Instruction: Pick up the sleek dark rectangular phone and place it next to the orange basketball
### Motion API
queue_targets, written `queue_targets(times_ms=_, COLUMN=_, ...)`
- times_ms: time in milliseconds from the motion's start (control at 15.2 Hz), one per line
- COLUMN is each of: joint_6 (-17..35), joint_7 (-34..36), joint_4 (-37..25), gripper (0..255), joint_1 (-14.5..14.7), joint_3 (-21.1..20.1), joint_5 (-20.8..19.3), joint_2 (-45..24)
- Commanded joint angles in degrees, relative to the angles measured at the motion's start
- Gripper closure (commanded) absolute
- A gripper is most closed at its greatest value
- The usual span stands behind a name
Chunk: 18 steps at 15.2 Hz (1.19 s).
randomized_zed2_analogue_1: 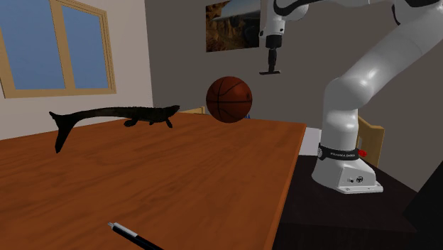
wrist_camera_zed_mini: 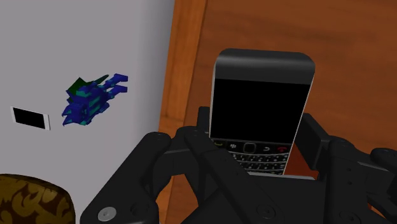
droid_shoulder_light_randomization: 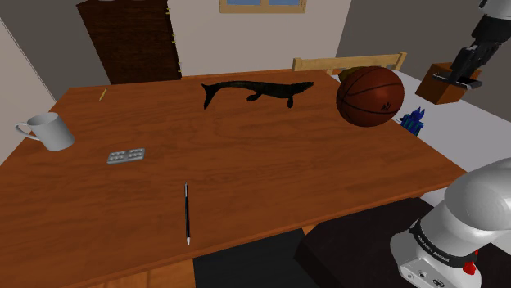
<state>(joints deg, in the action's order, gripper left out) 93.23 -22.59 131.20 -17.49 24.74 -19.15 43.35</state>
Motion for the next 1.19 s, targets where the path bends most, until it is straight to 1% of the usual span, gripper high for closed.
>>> queue_targets(times_ms=0, joint_6=1.3, joint_7=0.2, joint_4=1.9, gripper=255, joint_1=-0.2, joint_3=0.2, joint_5=-0.4, joint_2=0.6)
queue_targets(times_ms=1122, joint_6=13.7, joint_7=1.4, joint_4=14.9, gripper=255, joint_1=-1.6, joint_3=3.8, joint_5=-3.7, joint_2=1.3)
